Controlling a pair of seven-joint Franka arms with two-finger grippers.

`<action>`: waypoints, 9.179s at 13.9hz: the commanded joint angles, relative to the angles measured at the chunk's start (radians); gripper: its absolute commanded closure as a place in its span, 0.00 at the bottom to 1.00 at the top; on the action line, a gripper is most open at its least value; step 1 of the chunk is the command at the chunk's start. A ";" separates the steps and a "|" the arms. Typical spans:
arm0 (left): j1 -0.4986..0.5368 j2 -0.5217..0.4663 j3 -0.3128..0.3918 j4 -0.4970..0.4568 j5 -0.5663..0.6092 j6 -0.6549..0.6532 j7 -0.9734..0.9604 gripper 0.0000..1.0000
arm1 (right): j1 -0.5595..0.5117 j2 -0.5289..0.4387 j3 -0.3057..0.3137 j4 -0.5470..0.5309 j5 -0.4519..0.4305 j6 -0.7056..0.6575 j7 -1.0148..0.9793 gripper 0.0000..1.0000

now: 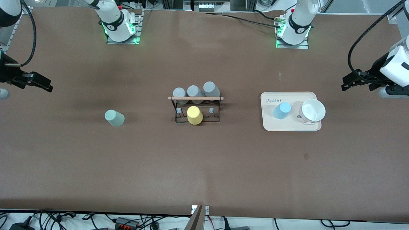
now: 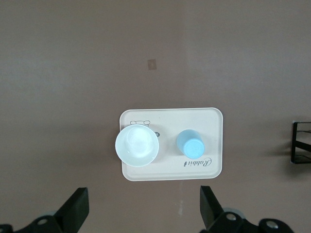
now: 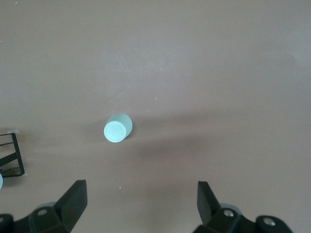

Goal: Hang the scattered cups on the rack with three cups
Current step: 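Move the left gripper down over the light blue cup on the tray, then close the left gripper on the light blue cup and lift it, then carry the light blue cup to the rack beside the yellow cup, then hang the blue cup on the rack while the right gripper reaches the teal cup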

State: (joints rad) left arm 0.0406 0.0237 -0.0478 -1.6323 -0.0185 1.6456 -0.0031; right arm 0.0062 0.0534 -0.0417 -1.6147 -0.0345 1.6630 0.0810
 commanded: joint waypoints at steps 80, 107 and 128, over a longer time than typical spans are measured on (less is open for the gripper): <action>-0.536 0.582 -0.058 0.419 -0.112 0.125 -0.187 0.55 | -0.008 0.011 0.000 -0.054 0.018 -0.177 -0.003 0.00; -0.653 0.757 -0.050 0.503 -0.026 0.172 -0.178 0.55 | -0.008 0.032 0.000 -0.057 0.031 -0.164 -0.076 0.00; -0.437 0.555 0.017 0.503 -0.023 -0.020 -0.186 0.00 | 0.078 0.121 0.008 -0.522 0.033 0.708 -0.231 0.00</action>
State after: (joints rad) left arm -0.4683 0.6161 -0.0312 -1.1131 -0.0557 1.6432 -0.1874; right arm 0.0795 0.1449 -0.0341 -2.1195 -0.0147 2.3040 -0.0584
